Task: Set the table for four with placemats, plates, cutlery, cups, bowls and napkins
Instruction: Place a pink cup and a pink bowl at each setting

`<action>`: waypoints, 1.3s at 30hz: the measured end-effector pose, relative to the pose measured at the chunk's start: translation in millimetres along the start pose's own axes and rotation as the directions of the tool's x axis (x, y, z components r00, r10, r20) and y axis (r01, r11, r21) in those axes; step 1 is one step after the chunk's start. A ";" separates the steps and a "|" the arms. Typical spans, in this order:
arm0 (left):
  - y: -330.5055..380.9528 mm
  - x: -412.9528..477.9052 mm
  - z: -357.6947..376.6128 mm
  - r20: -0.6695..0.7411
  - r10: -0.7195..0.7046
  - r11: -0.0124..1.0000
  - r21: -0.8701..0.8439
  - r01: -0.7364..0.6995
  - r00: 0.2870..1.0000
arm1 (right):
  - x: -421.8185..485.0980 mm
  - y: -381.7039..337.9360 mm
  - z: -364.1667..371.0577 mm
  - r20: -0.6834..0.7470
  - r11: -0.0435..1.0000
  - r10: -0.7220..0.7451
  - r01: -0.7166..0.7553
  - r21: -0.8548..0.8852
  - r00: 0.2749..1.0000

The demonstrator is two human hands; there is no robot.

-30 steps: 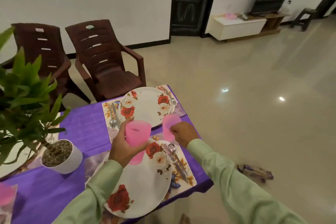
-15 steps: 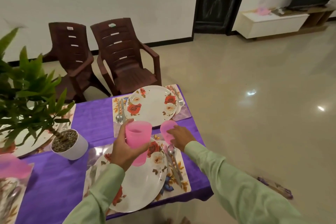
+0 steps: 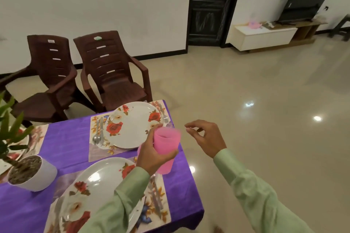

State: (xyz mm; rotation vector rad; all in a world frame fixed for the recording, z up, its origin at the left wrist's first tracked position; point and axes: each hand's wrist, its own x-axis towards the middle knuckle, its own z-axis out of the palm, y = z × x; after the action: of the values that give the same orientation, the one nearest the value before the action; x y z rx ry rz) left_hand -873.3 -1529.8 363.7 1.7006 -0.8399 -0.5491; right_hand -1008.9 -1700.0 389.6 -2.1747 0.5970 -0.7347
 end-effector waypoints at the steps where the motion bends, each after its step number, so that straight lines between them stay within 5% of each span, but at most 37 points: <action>1: 3.5 7.9 15.4 0.000 0.012 1.000 0.009 -0.012 1.000 | 5.1 2.9 -15.6 -0.006 0.999 -0.046 0.046 0.006 0.999; 5: 21.9 39.4 88.3 -0.040 0.026 1.000 0.019 -0.025 0.999 | 24.4 25.4 -76.5 0.078 0.984 -0.177 0.178 -0.004 0.981; 11: 67.1 79.5 183.8 -0.009 0.029 0.999 -0.021 -0.029 1.000 | 45.5 66.6 -153.7 0.300 0.974 -0.179 0.212 -0.078 0.937; 18: 83.1 132.2 224.2 -0.020 0.011 1.000 -0.026 -0.012 1.000 | 94.7 111.4 -190.5 0.382 0.982 -0.137 0.176 -0.070 0.914; 29: 50.0 265.9 208.0 -0.191 -0.036 0.997 -0.077 0.021 0.981 | 257.5 151.3 -152.4 0.535 0.952 -0.226 0.300 -0.054 0.814; 39: 29.5 397.8 98.8 -0.458 -0.079 0.997 -0.019 0.078 0.886 | 446.4 124.1 -48.2 0.662 0.904 -0.374 0.414 0.105 0.650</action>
State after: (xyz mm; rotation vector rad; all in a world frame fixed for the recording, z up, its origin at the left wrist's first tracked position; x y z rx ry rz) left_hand -697.7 -1900.6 386.6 1.7708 -0.4289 -0.1806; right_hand -739.1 -2073.2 460.1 -2.4361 -0.2576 -0.0812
